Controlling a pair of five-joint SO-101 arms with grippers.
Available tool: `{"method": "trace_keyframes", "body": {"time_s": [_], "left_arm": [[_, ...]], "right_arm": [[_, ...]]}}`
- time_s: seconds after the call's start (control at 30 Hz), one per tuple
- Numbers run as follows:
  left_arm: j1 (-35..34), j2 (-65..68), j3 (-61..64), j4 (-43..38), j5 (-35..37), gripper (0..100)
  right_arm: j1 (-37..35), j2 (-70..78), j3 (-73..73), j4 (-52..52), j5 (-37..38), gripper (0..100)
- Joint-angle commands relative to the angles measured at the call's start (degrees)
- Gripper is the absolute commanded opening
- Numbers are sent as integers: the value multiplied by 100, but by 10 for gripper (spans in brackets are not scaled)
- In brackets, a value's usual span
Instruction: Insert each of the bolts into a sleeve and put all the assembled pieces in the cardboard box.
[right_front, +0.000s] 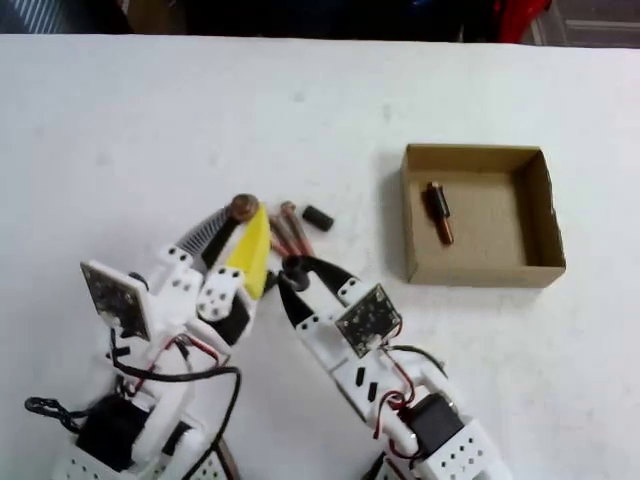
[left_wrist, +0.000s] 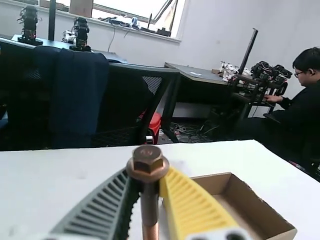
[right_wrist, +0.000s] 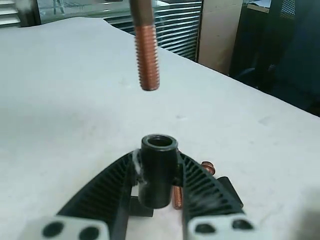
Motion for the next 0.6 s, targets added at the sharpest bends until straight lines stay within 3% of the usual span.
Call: {"method": "trace_keyframes", "body": {"time_s": [0.0, 0.57], "left_arm": [[154, -66, 35, -185, 35, 23], [435, -66, 360, -229, 35, 23]], "right_arm": [[-40, -13, 53, -163, 79, 18], [-31, 22, 53, -127, 79, 18]]}}
